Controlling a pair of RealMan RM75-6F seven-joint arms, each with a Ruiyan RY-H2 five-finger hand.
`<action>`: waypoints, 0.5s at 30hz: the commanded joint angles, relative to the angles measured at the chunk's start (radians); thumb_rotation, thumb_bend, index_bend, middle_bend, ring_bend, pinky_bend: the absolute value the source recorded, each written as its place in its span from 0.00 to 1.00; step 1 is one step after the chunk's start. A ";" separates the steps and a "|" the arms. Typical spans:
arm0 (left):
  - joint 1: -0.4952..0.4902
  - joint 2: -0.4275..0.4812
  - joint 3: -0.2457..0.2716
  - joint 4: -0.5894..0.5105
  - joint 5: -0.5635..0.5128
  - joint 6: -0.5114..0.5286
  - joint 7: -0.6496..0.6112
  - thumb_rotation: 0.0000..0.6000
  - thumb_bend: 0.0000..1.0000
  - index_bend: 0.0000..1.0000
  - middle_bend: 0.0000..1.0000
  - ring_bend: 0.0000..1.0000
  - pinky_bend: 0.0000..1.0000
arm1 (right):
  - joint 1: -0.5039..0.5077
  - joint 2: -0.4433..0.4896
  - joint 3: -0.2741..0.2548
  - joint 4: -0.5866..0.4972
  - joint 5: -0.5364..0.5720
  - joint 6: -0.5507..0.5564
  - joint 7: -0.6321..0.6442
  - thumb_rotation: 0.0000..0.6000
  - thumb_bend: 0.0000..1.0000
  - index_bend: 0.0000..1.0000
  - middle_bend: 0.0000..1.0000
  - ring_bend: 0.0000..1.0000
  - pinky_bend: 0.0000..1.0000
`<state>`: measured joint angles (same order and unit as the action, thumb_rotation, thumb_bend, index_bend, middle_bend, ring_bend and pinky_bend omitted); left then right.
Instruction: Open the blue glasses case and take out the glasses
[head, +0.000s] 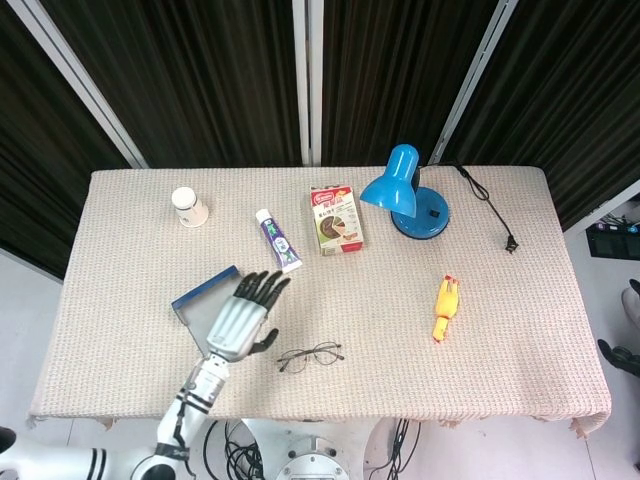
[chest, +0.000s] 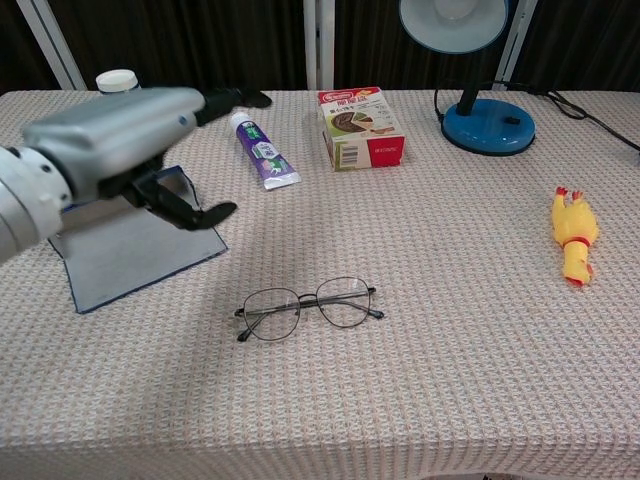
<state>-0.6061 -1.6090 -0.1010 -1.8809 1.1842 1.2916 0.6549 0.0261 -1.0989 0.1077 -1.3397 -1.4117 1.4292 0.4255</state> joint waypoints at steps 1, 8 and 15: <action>0.092 0.225 0.005 -0.018 0.141 0.075 -0.248 1.00 0.33 0.07 0.01 0.00 0.06 | 0.000 -0.002 -0.001 -0.016 -0.012 0.015 -0.024 1.00 0.18 0.00 0.00 0.00 0.00; 0.214 0.503 0.066 0.075 0.195 0.122 -0.476 1.00 0.22 0.06 0.00 0.00 0.00 | -0.021 0.005 -0.001 -0.077 -0.021 0.075 -0.128 1.00 0.18 0.00 0.00 0.00 0.00; 0.293 0.586 0.104 0.173 0.211 0.119 -0.671 1.00 0.21 0.06 0.00 0.00 0.00 | -0.029 -0.002 -0.003 -0.110 -0.012 0.084 -0.185 1.00 0.18 0.00 0.00 0.00 0.00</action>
<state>-0.3495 -1.0510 -0.0201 -1.7513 1.3740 1.4048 0.0339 -0.0029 -1.0994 0.1057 -1.4465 -1.4249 1.5149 0.2443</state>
